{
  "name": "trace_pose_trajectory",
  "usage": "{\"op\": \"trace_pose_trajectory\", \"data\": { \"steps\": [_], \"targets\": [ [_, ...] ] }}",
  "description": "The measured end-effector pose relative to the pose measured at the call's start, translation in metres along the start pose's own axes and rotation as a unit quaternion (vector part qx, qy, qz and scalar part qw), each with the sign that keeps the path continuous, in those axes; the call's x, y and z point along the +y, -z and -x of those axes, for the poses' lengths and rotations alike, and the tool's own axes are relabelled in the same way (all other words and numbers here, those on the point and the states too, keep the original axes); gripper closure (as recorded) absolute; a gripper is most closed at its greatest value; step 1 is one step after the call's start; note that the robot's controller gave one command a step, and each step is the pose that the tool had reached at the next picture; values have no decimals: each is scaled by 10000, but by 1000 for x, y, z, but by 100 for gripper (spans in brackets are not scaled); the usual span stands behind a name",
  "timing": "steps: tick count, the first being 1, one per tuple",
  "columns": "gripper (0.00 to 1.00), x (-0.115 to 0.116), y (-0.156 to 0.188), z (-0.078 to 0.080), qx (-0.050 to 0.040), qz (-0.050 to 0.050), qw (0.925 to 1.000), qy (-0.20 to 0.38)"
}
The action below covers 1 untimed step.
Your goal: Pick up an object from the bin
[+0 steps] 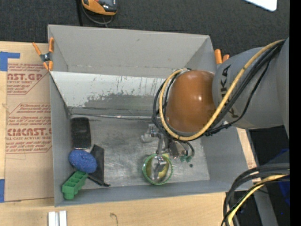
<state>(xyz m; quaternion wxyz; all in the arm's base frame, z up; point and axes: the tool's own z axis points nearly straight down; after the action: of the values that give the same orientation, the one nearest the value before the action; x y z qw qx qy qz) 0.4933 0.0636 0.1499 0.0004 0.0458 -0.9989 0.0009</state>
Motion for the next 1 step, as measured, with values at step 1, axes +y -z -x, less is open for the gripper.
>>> {"op": "trace_pose_trajectory", "data": {
  "steps": [1],
  "targets": [
    [0,-19,-8,-9,11,11,9969,789]
  ]
}}
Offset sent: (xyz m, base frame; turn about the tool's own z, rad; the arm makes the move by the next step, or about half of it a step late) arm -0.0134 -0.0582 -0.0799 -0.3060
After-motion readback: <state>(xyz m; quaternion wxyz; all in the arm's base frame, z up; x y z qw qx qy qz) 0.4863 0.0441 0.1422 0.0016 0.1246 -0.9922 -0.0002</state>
